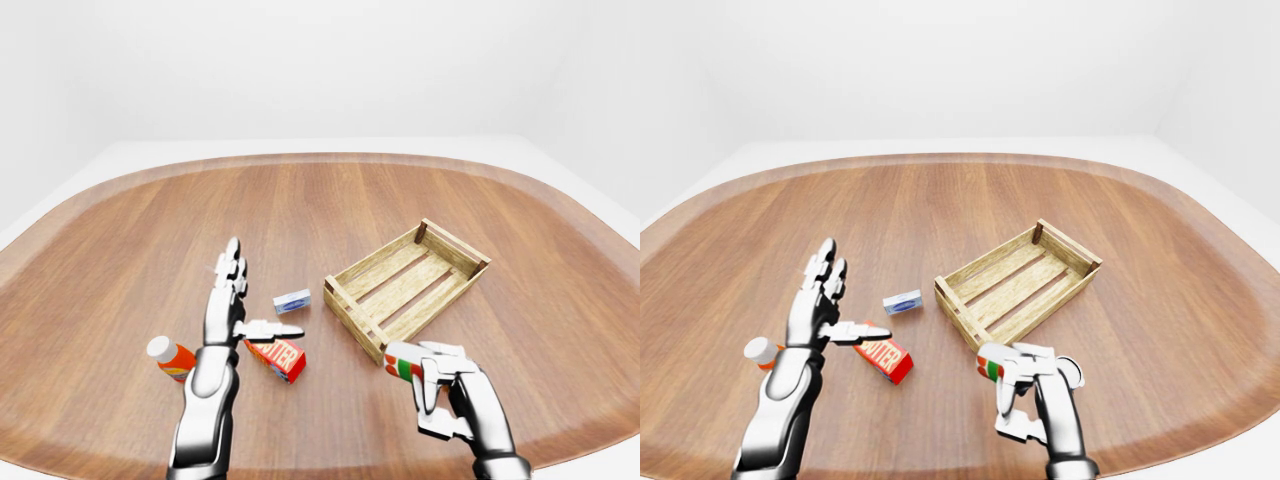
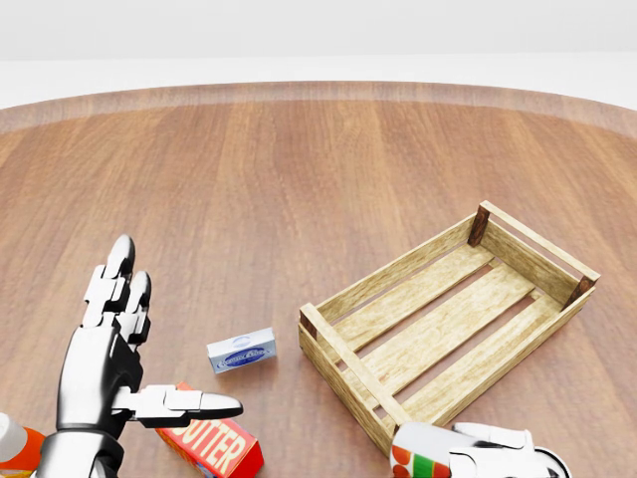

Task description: Pick up the tomato sauce, and put it in the wooden tray.

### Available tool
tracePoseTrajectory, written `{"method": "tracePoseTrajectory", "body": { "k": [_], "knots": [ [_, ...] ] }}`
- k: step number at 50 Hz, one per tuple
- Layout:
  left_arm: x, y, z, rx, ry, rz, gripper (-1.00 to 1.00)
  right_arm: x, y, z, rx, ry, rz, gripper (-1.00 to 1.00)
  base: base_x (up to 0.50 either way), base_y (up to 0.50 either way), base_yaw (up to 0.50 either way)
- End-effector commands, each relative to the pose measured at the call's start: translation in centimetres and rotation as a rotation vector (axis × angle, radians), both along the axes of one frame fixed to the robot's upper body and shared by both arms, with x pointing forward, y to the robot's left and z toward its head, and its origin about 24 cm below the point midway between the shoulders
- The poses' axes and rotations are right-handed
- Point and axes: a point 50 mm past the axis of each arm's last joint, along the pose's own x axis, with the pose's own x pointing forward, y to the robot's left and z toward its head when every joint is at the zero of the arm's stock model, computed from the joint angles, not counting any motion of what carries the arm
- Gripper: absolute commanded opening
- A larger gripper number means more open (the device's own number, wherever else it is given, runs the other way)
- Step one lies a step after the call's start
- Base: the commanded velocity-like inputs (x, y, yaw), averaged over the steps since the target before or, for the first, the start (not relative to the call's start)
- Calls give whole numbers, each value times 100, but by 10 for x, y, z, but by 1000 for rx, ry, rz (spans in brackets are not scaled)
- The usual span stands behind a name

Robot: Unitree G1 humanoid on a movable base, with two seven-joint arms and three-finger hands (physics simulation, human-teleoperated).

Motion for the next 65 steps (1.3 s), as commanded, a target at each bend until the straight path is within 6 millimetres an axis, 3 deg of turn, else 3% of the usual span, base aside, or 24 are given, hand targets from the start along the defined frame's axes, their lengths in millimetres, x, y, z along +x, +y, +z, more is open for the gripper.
{"method": "tracePoseTrajectory", "body": {
  "k": [1, 9, 20, 26, 33, 42, 47, 54, 63, 65],
  "knots": [
    [1, 0, -3, -1, 13, 2, 100, -15, 1, 60, -40, -123, 11, -100, 0, 0, 0],
    [1, 0, -2, 0, 8, 1, 100, -21, 0, 89, -78, -233, 22, -100, 0, 0, 0],
    [2, 0, -3, 1, 13, 3, 100, -21, -10, 94, -133, -231, -1, -100, 0, 0, 0],
    [1, 0, -3, 1, 13, 3, 100, -10, -17, 102, -216, -268, -9, -100, 0, 0, 0],
    [1, 0, -2, 2, 10, 2, 100, 18, -28, 134, -483, -359, -116, -100, 0, 0, 0],
    [2, 0, -2, 2, 11, 2, 100, 39, -11, 184, -905, -560, -95, -100, 0, 0, 0],
    [2, 0, -3, 1, 12, 2, 100, 66, 2, 193, -1087, -597, 19, -100, 0, 0, 0],
    [3, 1, -2, 0, 11, 3, 100, 109, 11, 195, -1136, -548, 97, -100, 0, 0, 0],
    [4, 3, 2, -6, -7, 6, 100, 204, 20, 152, -1036, -218, 345, -100, 0, 0, 0],
    [5, 4, 4, -9, -18, 9, 100, 214, 23, 147, -1023, -178, 381, -100, 0, 0, 0]
  ]
}}
